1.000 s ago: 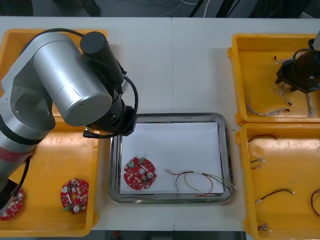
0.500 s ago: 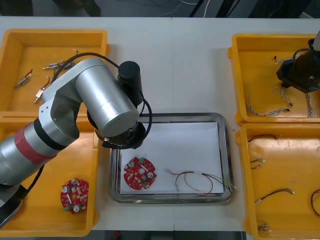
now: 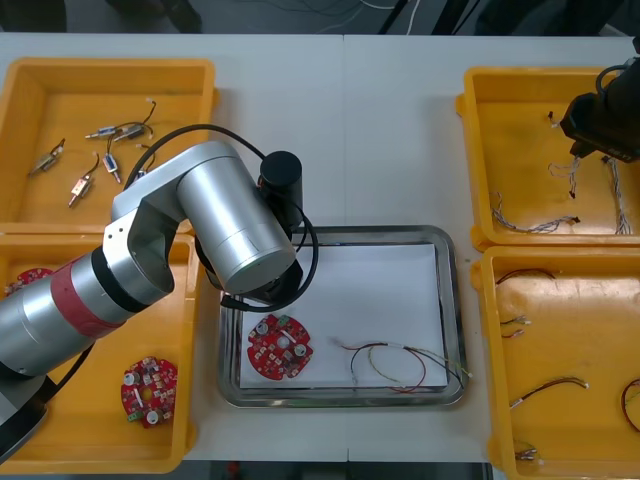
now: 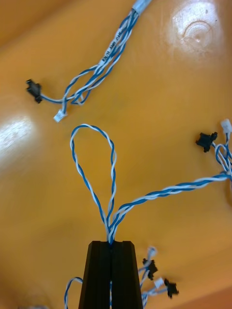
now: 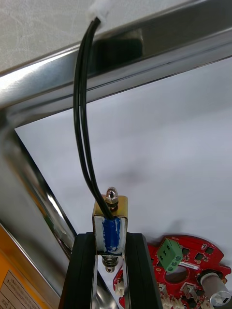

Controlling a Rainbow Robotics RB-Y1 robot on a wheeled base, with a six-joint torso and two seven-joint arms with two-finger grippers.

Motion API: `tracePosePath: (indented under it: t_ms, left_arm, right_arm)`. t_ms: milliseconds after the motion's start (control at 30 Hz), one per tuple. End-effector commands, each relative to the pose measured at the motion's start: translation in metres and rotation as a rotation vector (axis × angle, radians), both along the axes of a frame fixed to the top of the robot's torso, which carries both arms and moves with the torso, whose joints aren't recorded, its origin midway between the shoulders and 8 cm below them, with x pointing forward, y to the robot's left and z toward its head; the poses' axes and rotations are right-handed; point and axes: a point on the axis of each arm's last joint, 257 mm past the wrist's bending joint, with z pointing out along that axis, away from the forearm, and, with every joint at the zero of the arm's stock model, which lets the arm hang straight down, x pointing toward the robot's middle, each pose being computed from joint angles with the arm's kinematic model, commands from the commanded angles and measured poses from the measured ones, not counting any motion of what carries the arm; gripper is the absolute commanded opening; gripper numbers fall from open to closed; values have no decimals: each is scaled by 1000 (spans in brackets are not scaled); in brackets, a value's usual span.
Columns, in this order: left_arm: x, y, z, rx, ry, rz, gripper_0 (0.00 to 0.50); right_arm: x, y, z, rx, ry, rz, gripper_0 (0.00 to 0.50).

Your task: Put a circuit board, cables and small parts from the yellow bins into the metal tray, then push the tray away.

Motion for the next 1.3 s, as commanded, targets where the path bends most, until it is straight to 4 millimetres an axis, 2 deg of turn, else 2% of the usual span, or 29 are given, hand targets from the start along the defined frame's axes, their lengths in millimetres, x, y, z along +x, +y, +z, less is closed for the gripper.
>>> tracePosePath:
  t_ms: [33, 133, 233, 300, 333, 367, 400, 433, 467, 567, 733, 967, 1133, 1300]
  left_arm:
    - [8, -19, 12, -33, -37, 12, 0]
    - [9, -17, 11, -27, -36, 17, 0]
    - [9, -17, 11, -26, -38, 19, 3]
    - [10, -16, 11, -25, -42, 21, 141]
    - [10, -17, 11, -28, -45, 21, 273]
    - [11, -17, 12, -28, -46, 21, 320]
    - [10, -17, 11, -27, -44, 22, 436]
    - [11, -17, 12, -27, -45, 22, 486]
    - [11, -17, 11, -27, -45, 24, 500]
    - [11, -16, 11, -26, -47, 27, 500]
    - [12, -14, 12, -25, -51, 31, 500]
    - [17, -14, 21, -51, -55, 48, 500]
    - [22, -13, 36, -75, -50, 61, 500]
    - [22, -4, 54, -62, -41, 78, 500]
  right_arm:
    - [-5, -17, 59, -50, -46, 22, 0]
    - [-17, -10, 75, -53, -26, 57, 0]
    - [-24, -5, 83, -55, -16, 83, 0]
    - [-34, 3, 94, -62, -5, 122, 0]
    - [-40, 6, 98, -68, 2, 141, 0]
    - [-42, 7, 99, -71, 4, 148, 0]
    - [-47, 10, 101, -80, 12, 168, 0]
    - [-51, 12, 102, -97, 16, 193, 0]
    - [-55, 14, 104, -117, 18, 225, 0]
    - [-54, 15, 113, -163, -18, 274, 0]
    - [-55, 32, 125, -179, -86, 358, 0]
    - [-65, 73, 126, -283, -118, 538, 0]
    - [-79, 105, 120, -353, -112, 687, 0]
    - [-92, 134, 113, -385, -109, 812, 0]
